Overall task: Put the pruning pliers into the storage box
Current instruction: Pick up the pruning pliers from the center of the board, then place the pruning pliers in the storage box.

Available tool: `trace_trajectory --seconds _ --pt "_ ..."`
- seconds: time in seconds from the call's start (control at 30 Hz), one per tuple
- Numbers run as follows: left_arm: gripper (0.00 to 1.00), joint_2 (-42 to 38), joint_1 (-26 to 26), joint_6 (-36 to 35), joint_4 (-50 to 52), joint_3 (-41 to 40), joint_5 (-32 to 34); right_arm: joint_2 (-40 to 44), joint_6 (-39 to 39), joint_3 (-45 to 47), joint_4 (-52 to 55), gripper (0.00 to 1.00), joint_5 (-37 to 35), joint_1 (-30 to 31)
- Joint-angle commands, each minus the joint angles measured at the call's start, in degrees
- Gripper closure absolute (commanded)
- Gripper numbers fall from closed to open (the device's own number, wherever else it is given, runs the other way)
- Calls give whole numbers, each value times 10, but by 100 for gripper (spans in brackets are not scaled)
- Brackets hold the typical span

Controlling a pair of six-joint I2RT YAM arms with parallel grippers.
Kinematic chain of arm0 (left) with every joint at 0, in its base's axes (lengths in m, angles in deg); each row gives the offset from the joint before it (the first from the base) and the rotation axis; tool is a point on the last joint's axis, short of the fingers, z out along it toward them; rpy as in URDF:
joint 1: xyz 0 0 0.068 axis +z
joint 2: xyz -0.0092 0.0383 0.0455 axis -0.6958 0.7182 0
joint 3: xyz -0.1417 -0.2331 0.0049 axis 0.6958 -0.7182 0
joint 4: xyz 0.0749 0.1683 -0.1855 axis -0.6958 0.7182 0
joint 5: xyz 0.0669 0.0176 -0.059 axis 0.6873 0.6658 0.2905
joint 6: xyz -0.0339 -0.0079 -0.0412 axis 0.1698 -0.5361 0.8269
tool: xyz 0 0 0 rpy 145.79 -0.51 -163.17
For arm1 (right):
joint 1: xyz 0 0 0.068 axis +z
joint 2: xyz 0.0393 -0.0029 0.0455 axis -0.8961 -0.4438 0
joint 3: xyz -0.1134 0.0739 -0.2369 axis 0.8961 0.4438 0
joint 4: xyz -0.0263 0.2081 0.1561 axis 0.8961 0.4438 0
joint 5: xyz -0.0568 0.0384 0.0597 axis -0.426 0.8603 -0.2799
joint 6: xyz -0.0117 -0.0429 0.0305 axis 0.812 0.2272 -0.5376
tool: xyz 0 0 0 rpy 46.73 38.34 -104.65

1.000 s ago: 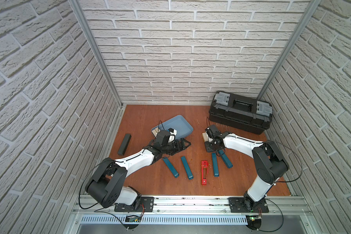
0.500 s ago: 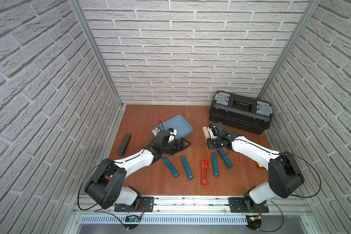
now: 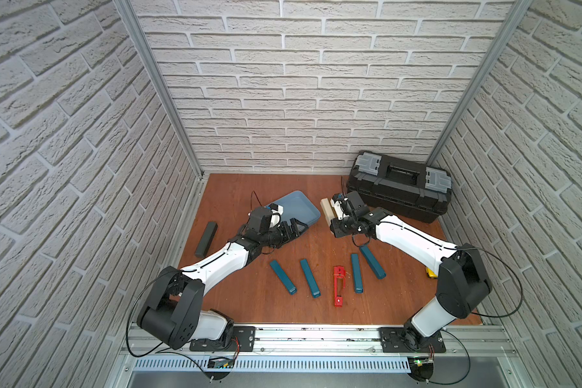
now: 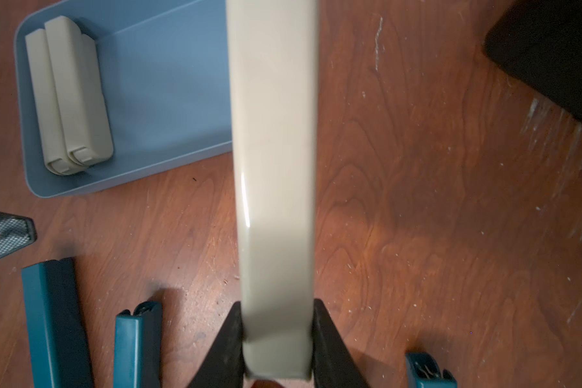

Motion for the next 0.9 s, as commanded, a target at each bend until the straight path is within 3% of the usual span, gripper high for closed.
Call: trace_trajectory --seconds 0.0,0.47,0.87 --pt "2 -14 21 -11 1 14 -19 -19 15 -44 5 97 16 10" --pt "2 -51 125 -34 35 5 -51 -161 33 -215 25 97 64 45" --pt "2 -74 176 -37 44 -20 -63 -274 32 -321 36 97 86 82"
